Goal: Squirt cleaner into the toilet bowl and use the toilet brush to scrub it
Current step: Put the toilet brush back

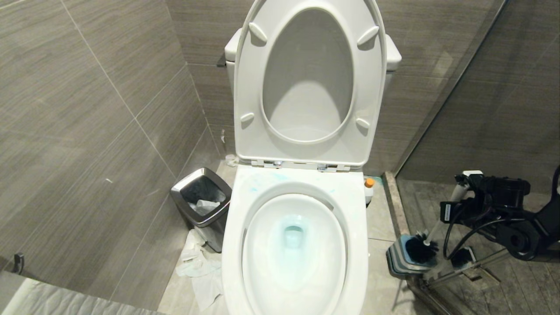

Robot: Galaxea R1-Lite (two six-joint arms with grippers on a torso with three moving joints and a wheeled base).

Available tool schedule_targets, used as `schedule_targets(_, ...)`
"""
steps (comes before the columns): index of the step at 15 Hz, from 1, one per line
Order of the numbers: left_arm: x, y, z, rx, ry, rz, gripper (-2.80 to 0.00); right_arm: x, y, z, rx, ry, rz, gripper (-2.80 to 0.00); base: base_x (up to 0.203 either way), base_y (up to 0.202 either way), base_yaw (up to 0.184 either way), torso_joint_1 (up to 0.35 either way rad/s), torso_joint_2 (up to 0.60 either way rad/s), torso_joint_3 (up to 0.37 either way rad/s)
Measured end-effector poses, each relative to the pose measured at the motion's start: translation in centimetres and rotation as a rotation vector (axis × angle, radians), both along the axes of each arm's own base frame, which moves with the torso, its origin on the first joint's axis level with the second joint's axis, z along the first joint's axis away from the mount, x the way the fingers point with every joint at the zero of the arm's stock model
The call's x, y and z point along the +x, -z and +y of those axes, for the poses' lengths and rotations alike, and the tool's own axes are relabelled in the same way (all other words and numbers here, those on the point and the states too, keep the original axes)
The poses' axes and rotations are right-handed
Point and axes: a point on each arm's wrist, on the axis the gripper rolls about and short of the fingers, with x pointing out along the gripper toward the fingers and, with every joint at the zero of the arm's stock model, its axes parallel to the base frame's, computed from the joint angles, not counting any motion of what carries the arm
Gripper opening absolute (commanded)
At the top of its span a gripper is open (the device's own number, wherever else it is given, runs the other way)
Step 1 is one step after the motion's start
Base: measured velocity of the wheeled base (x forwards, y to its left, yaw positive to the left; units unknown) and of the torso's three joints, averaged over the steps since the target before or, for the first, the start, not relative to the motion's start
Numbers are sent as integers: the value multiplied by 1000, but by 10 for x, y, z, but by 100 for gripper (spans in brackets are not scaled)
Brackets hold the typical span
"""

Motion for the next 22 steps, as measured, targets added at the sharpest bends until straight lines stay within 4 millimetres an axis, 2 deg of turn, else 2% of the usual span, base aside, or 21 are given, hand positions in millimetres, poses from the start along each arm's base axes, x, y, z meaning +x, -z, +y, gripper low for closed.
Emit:
schedule_targets(6,0,0,0,0,0,0,-280,5,19,-11,-43,11,6,-280,0,0,0,0,0,0)
schedule_targets(22,0,0,0,0,0,0,-280,9,56,-14,-101,-19,99,-280,0,0,0,0,0,0)
